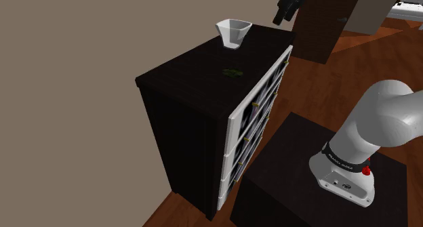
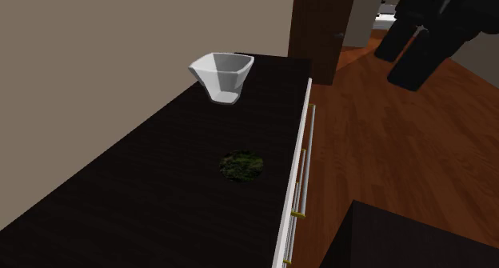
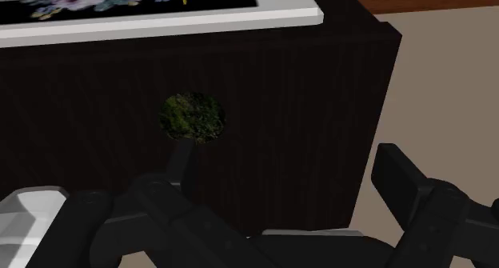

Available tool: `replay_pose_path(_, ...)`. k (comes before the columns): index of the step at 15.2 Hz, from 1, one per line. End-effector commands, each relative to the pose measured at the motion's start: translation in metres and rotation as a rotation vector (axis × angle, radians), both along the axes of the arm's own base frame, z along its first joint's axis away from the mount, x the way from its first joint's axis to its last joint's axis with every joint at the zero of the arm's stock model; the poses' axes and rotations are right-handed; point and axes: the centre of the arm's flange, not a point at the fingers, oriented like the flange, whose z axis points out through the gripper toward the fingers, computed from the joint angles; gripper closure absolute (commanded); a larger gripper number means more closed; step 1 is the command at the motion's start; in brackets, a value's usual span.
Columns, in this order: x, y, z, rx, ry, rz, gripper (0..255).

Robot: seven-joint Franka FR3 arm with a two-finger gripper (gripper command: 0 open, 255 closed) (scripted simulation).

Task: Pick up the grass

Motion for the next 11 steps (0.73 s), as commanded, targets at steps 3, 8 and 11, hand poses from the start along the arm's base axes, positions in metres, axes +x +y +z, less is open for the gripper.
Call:
replay_pose_path(3, 0.023, 0.003, -0.016, -0.003, 0.024, -0.055, 0)
replay_pose_path(8, 0.079, 0.003, -0.059, -0.010, 0.083, -0.191, 0)
replay_pose_path(11, 0.111, 0.000, -0.087, -0.015, 0.119, -0.273, 0)
